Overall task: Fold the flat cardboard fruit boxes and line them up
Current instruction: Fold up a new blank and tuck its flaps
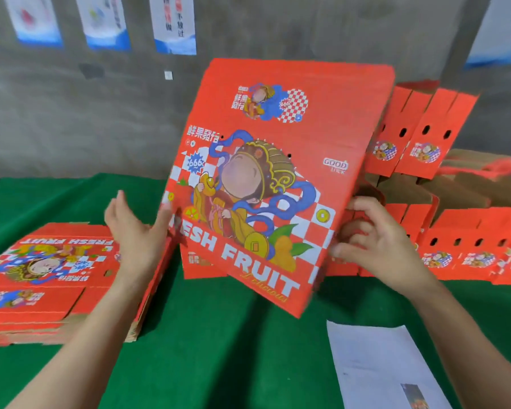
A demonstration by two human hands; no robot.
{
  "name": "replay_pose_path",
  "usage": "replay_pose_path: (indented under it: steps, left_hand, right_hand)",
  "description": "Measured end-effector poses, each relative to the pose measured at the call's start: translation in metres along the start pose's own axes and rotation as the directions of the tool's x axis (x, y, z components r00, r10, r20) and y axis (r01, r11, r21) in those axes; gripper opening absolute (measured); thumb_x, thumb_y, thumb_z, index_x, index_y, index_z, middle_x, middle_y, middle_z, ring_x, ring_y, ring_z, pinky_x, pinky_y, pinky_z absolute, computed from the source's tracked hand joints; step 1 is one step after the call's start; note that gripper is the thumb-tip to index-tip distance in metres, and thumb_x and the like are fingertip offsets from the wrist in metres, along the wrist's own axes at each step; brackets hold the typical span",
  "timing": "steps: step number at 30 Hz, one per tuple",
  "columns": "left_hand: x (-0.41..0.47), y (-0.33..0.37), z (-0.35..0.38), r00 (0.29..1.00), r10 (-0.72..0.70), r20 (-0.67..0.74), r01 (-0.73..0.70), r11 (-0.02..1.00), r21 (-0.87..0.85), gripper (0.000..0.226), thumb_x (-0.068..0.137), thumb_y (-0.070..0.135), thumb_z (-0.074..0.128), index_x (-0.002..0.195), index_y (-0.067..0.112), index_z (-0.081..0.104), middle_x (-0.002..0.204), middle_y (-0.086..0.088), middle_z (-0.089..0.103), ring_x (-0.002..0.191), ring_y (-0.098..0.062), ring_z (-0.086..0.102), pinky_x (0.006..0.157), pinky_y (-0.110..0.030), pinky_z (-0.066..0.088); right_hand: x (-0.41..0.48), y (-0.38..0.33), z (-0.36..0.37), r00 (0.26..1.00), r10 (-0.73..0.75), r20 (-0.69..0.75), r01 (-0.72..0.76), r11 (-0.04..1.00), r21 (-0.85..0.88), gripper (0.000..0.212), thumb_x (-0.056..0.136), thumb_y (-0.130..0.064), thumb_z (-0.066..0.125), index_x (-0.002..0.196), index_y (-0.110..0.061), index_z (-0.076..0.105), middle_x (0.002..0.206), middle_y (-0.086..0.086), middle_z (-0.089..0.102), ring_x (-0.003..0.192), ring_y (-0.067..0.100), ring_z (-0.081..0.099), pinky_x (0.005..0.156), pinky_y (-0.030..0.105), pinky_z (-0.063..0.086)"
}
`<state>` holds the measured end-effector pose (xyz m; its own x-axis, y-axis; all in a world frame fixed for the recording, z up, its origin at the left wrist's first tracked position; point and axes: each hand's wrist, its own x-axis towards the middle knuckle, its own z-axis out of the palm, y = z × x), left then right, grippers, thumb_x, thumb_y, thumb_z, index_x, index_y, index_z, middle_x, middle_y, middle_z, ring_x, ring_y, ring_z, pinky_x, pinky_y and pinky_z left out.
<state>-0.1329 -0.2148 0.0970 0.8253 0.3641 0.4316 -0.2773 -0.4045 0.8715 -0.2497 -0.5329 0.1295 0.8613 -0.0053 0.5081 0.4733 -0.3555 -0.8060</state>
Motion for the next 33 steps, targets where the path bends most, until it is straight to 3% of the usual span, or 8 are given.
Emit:
replay_pose_path:
  steps: [2,5,9,12,22,26,30,33]
  left_hand:
    - [-0.016,0.009,0.017,0.949,-0.216,0.23,0.285,0.901,-0.328,0.101,0.069,0.05,0.077,0.14,-0.003,0.029,0.141,-0.023,0.043,0.127,-0.034,0.045,0.099,-0.052,0.043]
    - [-0.04,0.034,0.05,0.709,-0.199,0.676,0.617,0.639,-0.46,0.065,0.065,0.049,0.071,0.114,0.009,0.055,0.092,-0.005,0.069,0.081,-0.019,0.063,0.063,-0.038,0.055]
    - [-0.03,0.053,0.097,0.733,-0.131,0.667,0.607,0.569,-0.555,0.038,0.088,0.022,0.061,0.122,0.009,0.055,0.093,-0.004,0.072,0.072,-0.016,0.069,0.056,-0.031,0.056]
    - [-0.008,0.052,0.122,0.742,-0.124,0.659,0.596,0.573,-0.563,0.034,0.093,0.02,0.055,0.126,0.01,0.054,0.102,-0.006,0.071,0.08,-0.017,0.069,0.058,-0.03,0.056]
    - [0.083,0.063,0.236,0.731,0.044,0.681,0.208,0.936,-0.284,0.036,0.096,0.042,0.047,0.125,0.02,0.053,0.114,0.006,0.067,0.1,-0.006,0.063,0.084,-0.025,0.051]
    - [0.099,0.076,0.298,0.633,0.155,0.758,0.113,0.951,-0.288,0.033,0.1,0.032,0.044,0.129,0.019,0.048,0.128,0.01,0.056,0.121,-0.007,0.05,0.108,-0.029,0.034]
    - [0.114,0.076,0.356,0.498,0.253,0.83,-0.12,0.967,-0.223,0.043,0.103,0.023,0.035,0.146,0.022,0.029,0.139,0.014,0.04,0.132,0.002,0.025,0.102,-0.01,0.021]
    - [0.121,0.066,0.391,0.422,0.251,0.871,-0.361,0.928,-0.093,0.049,0.103,0.027,0.032,0.15,0.027,0.019,0.154,0.004,0.028,0.143,-0.011,0.02,0.117,-0.026,0.015]
  right_hand:
    - [0.018,-0.006,0.004,0.992,-0.11,-0.067,0.104,0.991,-0.088,0.063,0.069,0.005,0.079,0.099,-0.045,0.054,0.111,0.011,0.048,0.072,0.011,0.058,0.071,0.025,0.053]
    - [0.044,-0.011,0.013,0.964,-0.231,-0.129,0.199,0.954,-0.224,0.057,0.074,-0.002,0.077,0.104,-0.041,0.049,0.123,0.011,0.04,0.073,0.005,0.056,0.074,0.019,0.052]
    - [0.07,-0.005,0.028,0.976,-0.169,-0.139,0.101,0.912,-0.398,0.056,0.069,-0.049,0.076,0.111,-0.058,0.041,0.154,0.001,0.012,0.101,0.003,0.055,0.093,0.032,0.047]
    - [0.093,0.011,0.036,0.972,-0.128,-0.198,0.004,0.848,-0.53,0.077,0.058,-0.075,0.062,0.123,-0.054,0.026,0.159,0.006,-0.002,0.132,0.031,0.042,0.103,0.047,0.04]
    - [0.206,0.092,0.001,0.909,-0.158,-0.386,-0.062,0.864,-0.5,0.07,0.069,-0.051,0.076,0.121,-0.04,0.029,0.155,0.017,0.007,0.135,0.036,0.036,0.093,0.037,0.04]
    - [0.264,0.126,-0.033,0.884,-0.148,-0.444,-0.117,0.849,-0.516,0.067,0.071,-0.045,0.076,0.119,-0.041,0.03,0.156,0.015,0.001,0.124,0.041,0.046,0.093,0.039,0.042]
    - [0.32,0.165,-0.064,0.861,-0.16,-0.483,-0.17,0.805,-0.569,0.067,0.071,-0.041,0.076,0.122,-0.037,0.032,0.156,0.017,-0.003,0.111,0.043,0.053,0.089,0.038,0.044]
    - [0.349,0.198,-0.083,0.85,-0.141,-0.508,-0.245,0.748,-0.617,0.066,0.072,-0.036,0.076,0.125,-0.035,0.036,0.155,0.019,-0.006,0.1,0.043,0.058,0.083,0.037,0.046]
